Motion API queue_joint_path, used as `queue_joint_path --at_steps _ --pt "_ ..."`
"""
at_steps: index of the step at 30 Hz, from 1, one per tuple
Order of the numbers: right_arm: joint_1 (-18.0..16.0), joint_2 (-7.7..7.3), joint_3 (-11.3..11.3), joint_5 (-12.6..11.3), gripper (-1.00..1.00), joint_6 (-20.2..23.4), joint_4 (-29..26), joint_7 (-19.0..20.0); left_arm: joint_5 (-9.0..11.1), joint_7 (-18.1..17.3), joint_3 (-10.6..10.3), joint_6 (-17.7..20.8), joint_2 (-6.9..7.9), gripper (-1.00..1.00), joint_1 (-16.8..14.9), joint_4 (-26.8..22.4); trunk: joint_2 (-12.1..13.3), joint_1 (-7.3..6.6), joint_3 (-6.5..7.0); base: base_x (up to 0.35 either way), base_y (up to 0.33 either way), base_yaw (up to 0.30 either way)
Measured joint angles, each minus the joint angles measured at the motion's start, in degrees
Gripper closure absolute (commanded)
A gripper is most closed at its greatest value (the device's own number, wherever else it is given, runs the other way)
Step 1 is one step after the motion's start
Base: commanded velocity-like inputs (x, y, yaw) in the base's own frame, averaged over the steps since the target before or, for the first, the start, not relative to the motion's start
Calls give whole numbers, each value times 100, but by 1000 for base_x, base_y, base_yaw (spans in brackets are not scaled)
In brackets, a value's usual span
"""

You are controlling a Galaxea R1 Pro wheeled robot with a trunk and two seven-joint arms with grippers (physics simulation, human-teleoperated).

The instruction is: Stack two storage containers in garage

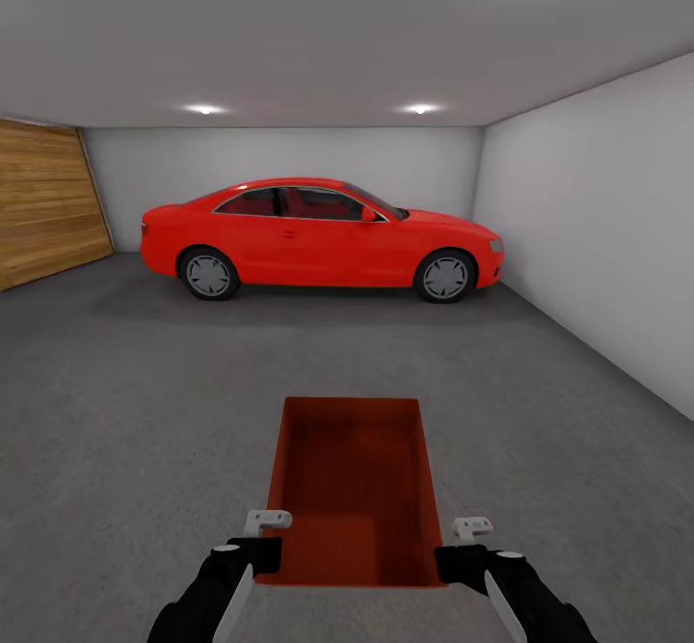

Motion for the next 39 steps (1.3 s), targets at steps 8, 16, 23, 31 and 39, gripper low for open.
queue_joint_path --at_steps 8,16,23,31,39 --pt "0 4 -5 -6 100 -32 23 -1 -11 0 -2 -7 1 100 0 0 0 0 0 0 0 0" --pt "0 0 -11 -3 100 -97 26 3 -21 -1 -3 -67 -4 100 0 -1 0 0 0 0 0 60" --pt "0 0 -10 -3 100 -99 23 3 -22 -1 -2 -71 -4 100 0 0 0 0 0 0 0 9" --pt "0 -2 -12 -3 100 -102 26 5 -25 0 -2 -72 -6 100 0 0 0 0 0 6 0 0" --pt "0 -2 -13 -1 100 -102 26 7 -25 1 -2 -72 -7 100 0 0 -1 -3 0 211 0 0"
